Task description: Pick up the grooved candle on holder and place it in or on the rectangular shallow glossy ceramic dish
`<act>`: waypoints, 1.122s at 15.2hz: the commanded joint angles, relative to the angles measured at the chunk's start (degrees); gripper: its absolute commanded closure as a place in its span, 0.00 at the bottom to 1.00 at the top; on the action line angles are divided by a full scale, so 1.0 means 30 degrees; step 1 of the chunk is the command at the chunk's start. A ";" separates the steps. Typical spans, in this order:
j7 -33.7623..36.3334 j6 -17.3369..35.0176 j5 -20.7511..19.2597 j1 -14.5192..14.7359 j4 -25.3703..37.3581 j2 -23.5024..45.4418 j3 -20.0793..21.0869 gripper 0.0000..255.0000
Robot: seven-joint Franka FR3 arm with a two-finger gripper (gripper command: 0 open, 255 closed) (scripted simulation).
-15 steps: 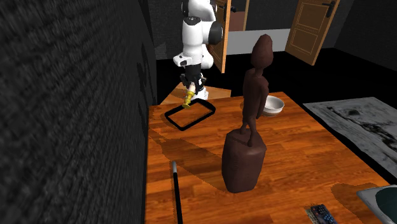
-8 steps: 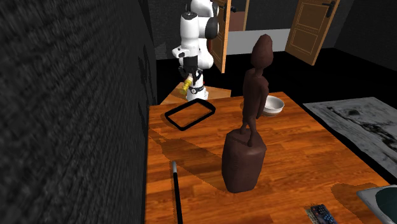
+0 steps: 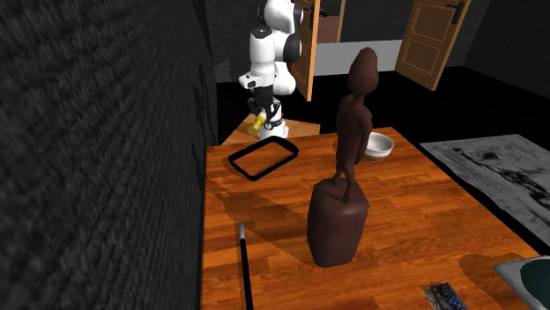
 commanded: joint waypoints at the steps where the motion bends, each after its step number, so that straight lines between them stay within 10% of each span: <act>1: 0.0033 0.0565 0.0053 0.0032 -0.0462 0.0090 0.0073 1.00; 17: 0.0078 0.3269 0.0191 0.0063 -0.2273 0.0987 0.0334 1.00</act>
